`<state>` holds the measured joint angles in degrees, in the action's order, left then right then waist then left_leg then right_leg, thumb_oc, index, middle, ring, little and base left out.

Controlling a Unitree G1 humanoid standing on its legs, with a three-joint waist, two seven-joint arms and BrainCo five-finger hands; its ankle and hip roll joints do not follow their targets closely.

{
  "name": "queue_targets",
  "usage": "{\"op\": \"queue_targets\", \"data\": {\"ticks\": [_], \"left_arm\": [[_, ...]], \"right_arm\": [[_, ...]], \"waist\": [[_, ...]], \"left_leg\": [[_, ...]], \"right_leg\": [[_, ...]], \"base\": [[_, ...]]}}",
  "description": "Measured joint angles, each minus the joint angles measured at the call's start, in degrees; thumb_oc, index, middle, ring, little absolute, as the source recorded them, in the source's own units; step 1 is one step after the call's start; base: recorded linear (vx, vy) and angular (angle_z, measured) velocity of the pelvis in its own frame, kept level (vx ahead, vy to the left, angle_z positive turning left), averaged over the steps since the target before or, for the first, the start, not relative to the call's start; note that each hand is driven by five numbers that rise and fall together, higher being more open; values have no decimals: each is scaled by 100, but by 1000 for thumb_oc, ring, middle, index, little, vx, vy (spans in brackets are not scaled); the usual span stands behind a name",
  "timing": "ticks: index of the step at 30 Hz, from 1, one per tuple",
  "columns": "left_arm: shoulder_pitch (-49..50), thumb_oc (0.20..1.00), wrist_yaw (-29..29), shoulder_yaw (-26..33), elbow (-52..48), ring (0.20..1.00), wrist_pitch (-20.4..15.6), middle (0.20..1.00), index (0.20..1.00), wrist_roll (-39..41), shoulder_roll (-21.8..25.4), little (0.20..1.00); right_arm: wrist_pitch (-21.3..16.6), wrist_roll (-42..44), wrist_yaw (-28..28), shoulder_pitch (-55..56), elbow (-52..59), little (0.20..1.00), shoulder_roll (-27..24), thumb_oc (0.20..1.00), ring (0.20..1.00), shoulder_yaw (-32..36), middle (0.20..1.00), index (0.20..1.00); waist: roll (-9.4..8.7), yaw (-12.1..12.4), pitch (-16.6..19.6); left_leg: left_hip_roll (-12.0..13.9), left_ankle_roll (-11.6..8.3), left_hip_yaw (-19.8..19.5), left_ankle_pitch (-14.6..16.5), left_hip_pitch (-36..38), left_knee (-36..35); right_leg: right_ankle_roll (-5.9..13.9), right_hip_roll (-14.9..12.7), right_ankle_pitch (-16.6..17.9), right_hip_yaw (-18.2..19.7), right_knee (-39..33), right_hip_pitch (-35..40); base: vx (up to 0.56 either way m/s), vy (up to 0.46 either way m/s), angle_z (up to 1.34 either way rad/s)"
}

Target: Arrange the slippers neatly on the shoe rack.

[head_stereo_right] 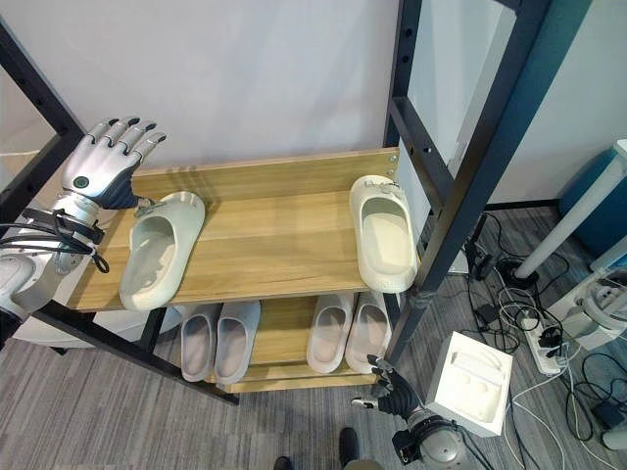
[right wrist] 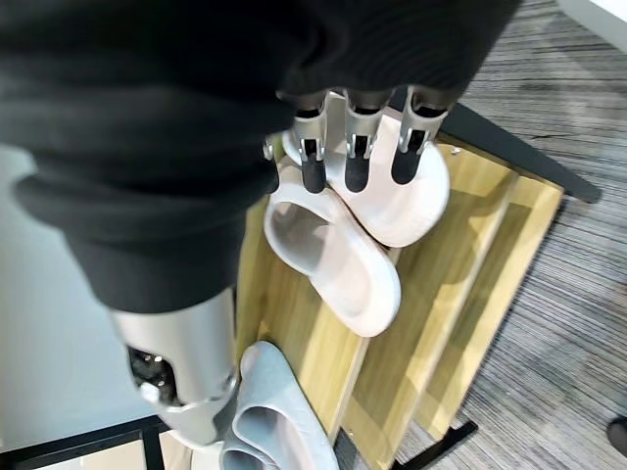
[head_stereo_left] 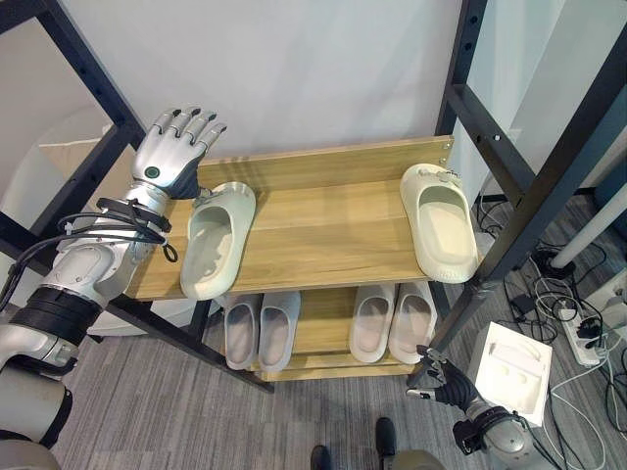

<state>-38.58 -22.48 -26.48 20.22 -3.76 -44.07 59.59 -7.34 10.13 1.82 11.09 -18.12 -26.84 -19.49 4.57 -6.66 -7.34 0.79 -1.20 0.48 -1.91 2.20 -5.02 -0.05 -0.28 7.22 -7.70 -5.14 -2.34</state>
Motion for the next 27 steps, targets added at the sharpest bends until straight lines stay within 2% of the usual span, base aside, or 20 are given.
{"op": "queue_targets", "data": {"ticks": [2, 4, 5, 6, 7, 8, 10, 13, 20, 22, 23, 26, 27], "left_arm": [[171, 1000, 3, 245, -151, 1000, 6, 1000, 1000, 9, 4, 1000], [946, 1000, -53, 1122, -655, 1000, 29, 1000, 1000, 25, -110, 1000], [1629, 1000, -242, 1980, -1035, 1000, 70, 1000, 1000, 57, -649, 1000], [2133, 1000, -329, 2520, -1296, 1000, 75, 1000, 1000, 100, -991, 1000], [2525, 1000, -485, 2949, -1534, 1000, 127, 1000, 1000, 299, -1297, 1000], [2696, 1000, -565, 3150, -1740, 1000, 205, 1000, 1000, 356, -1411, 1000], [2812, 1000, -588, 3131, -2110, 1000, 150, 1000, 1000, 486, -1169, 1000], [2870, 1000, -491, 2830, -2132, 1000, 28, 1000, 1000, 462, -655, 1000], [2048, 1000, -258, 1671, -1538, 1000, -107, 1000, 1000, 397, -652, 1000], [1892, 1000, -215, 1517, -1419, 1000, -89, 1000, 1000, 377, -632, 1000], [1441, 1000, -156, 1066, -1018, 1000, -87, 1000, 1000, 166, -594, 1000], [1086, 1000, -49, 718, -504, 1000, -36, 1000, 1000, -41, -544, 1000], [736, 1000, -16, 430, -100, 1000, 46, 1000, 1000, -220, -510, 1000]], "right_arm": [[0, -3, -16, 14, -1, 1000, 13, 1000, 1000, 3, 1000, 1000], [0, -3, -67, 49, -23, 1000, 172, 1000, 1000, 58, 1000, 1000], [1, -7, -127, 50, -182, 1000, 383, 1000, 1000, 163, 1000, 1000], [9, -14, -167, 39, -236, 1000, 510, 1000, 1000, 202, 1000, 1000], [8, -25, -180, 42, -234, 1000, 539, 1000, 1000, 192, 1000, 1000], [10, -65, -185, 19, -231, 1000, 544, 1000, 1000, 197, 1000, 1000], [12, -130, -189, -16, -231, 1000, 544, 1000, 1000, 203, 1000, 1000], [13, -231, -182, -22, -246, 1000, 548, 1000, 1000, 187, 1000, 1000], [23, -232, -182, 10, -246, 1000, 491, 1000, 1000, 188, 1000, 1000], [23, -231, -184, 5, -245, 1000, 477, 1000, 1000, 190, 1000, 1000], [24, -230, -179, 104, -244, 1000, 396, 1000, 1000, 171, 1000, 1000], [21, -225, -178, 195, -237, 1000, 300, 1000, 1000, 148, 1000, 1000], [23, -223, -177, 209, -233, 1000, 270, 1000, 1000, 146, 1000, 1000]], "waist": [[-15, 12, -13], [-77, 33, -53], [-96, 92, -57], [-116, 130, -53], [-136, 164, -42], [-181, 278, -17], [-215, 437, 3], [-198, 443, 14], [-187, 264, 27], [-174, 213, 35], [-151, 122, 52], [-94, 20, 86], [-76, 9, 96]], "left_leg": [[5, -17, 2, 30, -5, -1], [13, -27, -3, 65, -22, -1], [13, 1, -4, 66, -20, -1], [13, 9, -3, 66, -13, 0], [5, 12, -16, 64, 4, 4], [1, 16, -22, 59, 5, 40], [-7, 19, -58, 56, 10, 40], [-15, 20, -136, 56, 96, 37], [-4, 3, -134, 31, -27, 2], [-4, 2, -123, 31, -23, 2], [-2, 2, -82, 32, -26, 4], [2, 6, 5, 35, -35, 3], [1, 6, 15, 35, -56, 6]], "right_leg": [[0, 4, -8, 11, 0, -14], [-2, 14, -8, 20, 1, -33], [-9, 14, -15, 20, 2, -13], [-11, 12, -28, 12, 1, -1], [-12, 6, -28, 7, 2, 8], [-53, 2, 4, -7, 2, 19], [-57, -8, 21, -37, 2, 38], [-1, -20, -21, -73, 1, 145], [5, -3, -15, -49, 1, 5], [5, -1, -15, -39, 0, 2], [3, 1, -16, -19, 0, -13], [-1, 3, -12, 27, 0, -53], [-6, 3, -7, 32, 0, -76]], "base": [[26, -19, -6], [38, -24, -5], [26, -18, 3], [7, -19, 8], [-8, -17, 12], [-23, -18, 13], [-21, -10, 9], [-11, -10, 8], [6, -6, -2], [29, -4, -5], [37, -4, -13], [31, -5, -13], [0, 0, 0]]}}
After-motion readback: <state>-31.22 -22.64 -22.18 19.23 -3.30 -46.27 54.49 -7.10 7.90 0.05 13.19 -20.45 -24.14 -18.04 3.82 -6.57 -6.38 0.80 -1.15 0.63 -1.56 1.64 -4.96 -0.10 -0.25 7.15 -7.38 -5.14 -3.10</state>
